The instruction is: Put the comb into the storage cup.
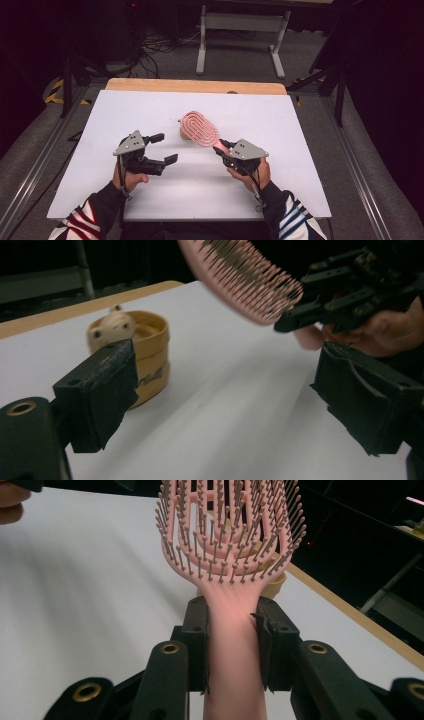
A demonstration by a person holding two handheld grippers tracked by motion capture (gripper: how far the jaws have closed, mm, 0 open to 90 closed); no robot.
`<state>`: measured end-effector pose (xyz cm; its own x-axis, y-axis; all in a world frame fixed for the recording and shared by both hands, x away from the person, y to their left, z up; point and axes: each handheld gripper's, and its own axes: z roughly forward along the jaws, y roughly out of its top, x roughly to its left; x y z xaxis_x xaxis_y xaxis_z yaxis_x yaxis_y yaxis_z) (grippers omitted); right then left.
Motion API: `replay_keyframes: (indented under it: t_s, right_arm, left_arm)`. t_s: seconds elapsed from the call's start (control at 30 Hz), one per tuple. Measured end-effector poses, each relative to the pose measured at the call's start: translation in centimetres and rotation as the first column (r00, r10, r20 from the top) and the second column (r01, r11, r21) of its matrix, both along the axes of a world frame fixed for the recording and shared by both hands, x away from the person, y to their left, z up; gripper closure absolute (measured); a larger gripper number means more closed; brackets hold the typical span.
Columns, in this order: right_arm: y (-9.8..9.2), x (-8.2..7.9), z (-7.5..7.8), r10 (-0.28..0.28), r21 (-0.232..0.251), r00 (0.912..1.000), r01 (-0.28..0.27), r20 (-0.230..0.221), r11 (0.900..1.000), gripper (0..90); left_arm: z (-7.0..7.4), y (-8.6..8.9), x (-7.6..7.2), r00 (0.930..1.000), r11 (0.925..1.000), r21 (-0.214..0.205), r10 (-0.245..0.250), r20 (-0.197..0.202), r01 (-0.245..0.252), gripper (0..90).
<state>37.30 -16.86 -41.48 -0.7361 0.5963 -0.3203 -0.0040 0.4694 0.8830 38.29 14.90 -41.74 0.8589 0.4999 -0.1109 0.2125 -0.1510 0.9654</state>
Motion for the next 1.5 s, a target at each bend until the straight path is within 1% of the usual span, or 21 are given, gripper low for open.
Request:
replay_keyframes:
  t_s: [0.1, 0.17, 0.2, 0.27, 0.4, 0.47, 0.5, 0.53, 0.57, 0.6, 0.63, 0.67, 0.73, 0.77, 0.8, 0.83, 0.87, 1.0, 1.23, 1.33, 1.5]
  right_arm:
    - [0.4, -0.1, -0.1, 0.011, -0.001, 0.9999, -0.011, -0.002, 0.9999, 69.8]
    - [0.6, -0.3, -0.2, 0.015, -0.007, 0.9999, -0.015, 0.005, 0.9999, 69.8]
    - [0.8, -0.3, -0.3, 0.016, -0.003, 0.9999, -0.016, 0.003, 0.9999, 69.7]
    - [1.2, -0.5, -0.4, 0.028, -0.018, 0.9996, -0.028, 0.011, 0.9995, 69.8]
    - [2.0, -0.8, -0.6, 0.043, -0.035, 0.9989, -0.042, 0.016, 0.9985, 69.8]
    - [2.4, -0.9, -0.8, 0.047, -0.043, 0.9988, -0.047, 0.013, 0.9980, 69.7]
    - [2.6, -0.9, -0.9, 0.047, -0.047, 0.9988, -0.046, 0.014, 0.9978, 69.8]
    - [2.8, -1.0, -1.0, 0.046, -0.053, 0.9987, -0.045, 0.020, 0.9976, 69.8]
    - [3.0, -1.0, -1.1, 0.047, -0.057, 0.9986, -0.046, 0.024, 0.9973, 69.8]
    - [3.0, -1.0, -1.1, 0.047, -0.057, 0.9986, -0.046, 0.024, 0.9973, 69.8]
    - [3.1, -1.0, -1.2, 0.049, -0.059, 0.9984, -0.047, 0.028, 0.9971, 69.8]
    - [3.2, -1.1, -1.2, 0.047, -0.060, 0.9984, -0.045, 0.032, 0.9972, 69.8]
    - [3.3, -1.1, -1.4, 0.042, -0.060, 0.9985, -0.040, 0.035, 0.9974, 69.8]
    - [3.5, -1.2, -1.5, 0.041, -0.061, 0.9985, -0.038, 0.037, 0.9974, 69.8]
    - [3.5, -1.2, -1.5, 0.041, -0.061, 0.9985, -0.038, 0.037, 0.9974, 69.8]
    - [3.7, -1.2, -1.6, 0.039, -0.061, 0.9985, -0.037, 0.039, 0.9975, 69.8]
    - [3.7, -1.2, -1.6, 0.039, -0.061, 0.9985, -0.037, 0.039, 0.9975, 69.8]
    - [3.9, -1.4, -1.6, 0.037, -0.063, 0.9978, -0.033, 0.055, 0.9975, 69.9]
    - [4.0, -1.4, -1.7, 0.016, -0.069, 0.9977, -0.012, 0.066, 0.9975, 69.9]
    - [4.0, -1.3, -1.7, 0.012, -0.063, 0.9981, -0.008, 0.061, 0.9980, 69.9]
    - [4.0, -1.2, -1.8, 0.005, -0.063, 0.9984, -0.001, 0.056, 0.9980, 69.9]
  left_arm:
    - [0.2, -1.4, 0.3, 0.9999, 0.9998, -0.020, -0.011, -0.006, 0.010, 14.1]
    - [0.3, -2.1, 0.4, 0.9997, 0.9997, -0.024, -0.004, -0.024, 0.004, 16.4]
    - [0.2, -2.5, 0.5, 0.9993, 0.9992, -0.038, -0.013, -0.034, 0.012, 16.4]
    - [0.2, -2.9, 0.7, 0.9989, 0.9988, -0.047, -0.014, -0.045, 0.011, 16.9]
    - [0.0, -3.4, 1.1, 0.9971, 0.9970, -0.077, -0.013, -0.075, 0.007, 19.6]
    - [0.0, -3.4, 1.2, 0.9967, 0.9963, -0.086, -0.016, -0.080, 0.009, 20.6]
    - [0.0, -3.6, 1.2, 0.9961, 0.9964, -0.083, 0.009, -0.088, -0.017, 21.7]
    - [0.0, -3.6, 1.2, 0.9961, 0.9964, -0.083, 0.009, -0.088, -0.017, 22.4]
    - [0.0, -3.4, 1.3, 0.9950, 0.9943, -0.103, 0.015, -0.099, -0.025, 23.9]
    - [0.0, -3.4, 1.3, 0.9950, 0.9943, -0.103, 0.015, -0.099, -0.025, 25.6]
    - [0.0, -3.2, 1.4, 0.9937, 0.9919, -0.122, 0.023, -0.110, -0.036, 25.6]
    - [0.0, -3.1, 1.5, 0.9928, 0.9903, -0.131, 0.031, -0.115, -0.046, 29.0]
    - [0.0, -2.9, 1.6, 0.9921, 0.9872, -0.149, 0.038, -0.119, -0.056, 32.3]
    - [0.1, -2.8, 1.6, 0.9915, 0.9843, -0.162, 0.049, -0.121, -0.068, 36.5]
    - [0.1, -2.8, 1.6, 0.9915, 0.9843, -0.162, 0.049, -0.121, -0.068, 38.5]
    - [0.1, -2.8, 1.7, 0.9917, 0.9822, -0.174, 0.052, -0.117, -0.072, 41.1]
    - [0.2, -2.8, 1.7, 0.9911, 0.9811, -0.179, 0.053, -0.122, -0.075, 41.1]
    - [0.3, -2.9, 1.8, 0.9920, 0.9781, -0.200, 0.033, -0.122, -0.057, 47.0]
    - [0.6, -3.0, 1.9, 0.9921, 0.9750, -0.219, 0.011, -0.125, -0.039, 52.5]
    - [0.7, -3.2, 1.9, 0.9929, 0.9749, -0.220, 0.007, -0.119, -0.033, 54.4]
    - [1.3, -3.6, 1.5, 0.9955, 0.9757, -0.219, -0.009, -0.094, -0.012, 59.1]
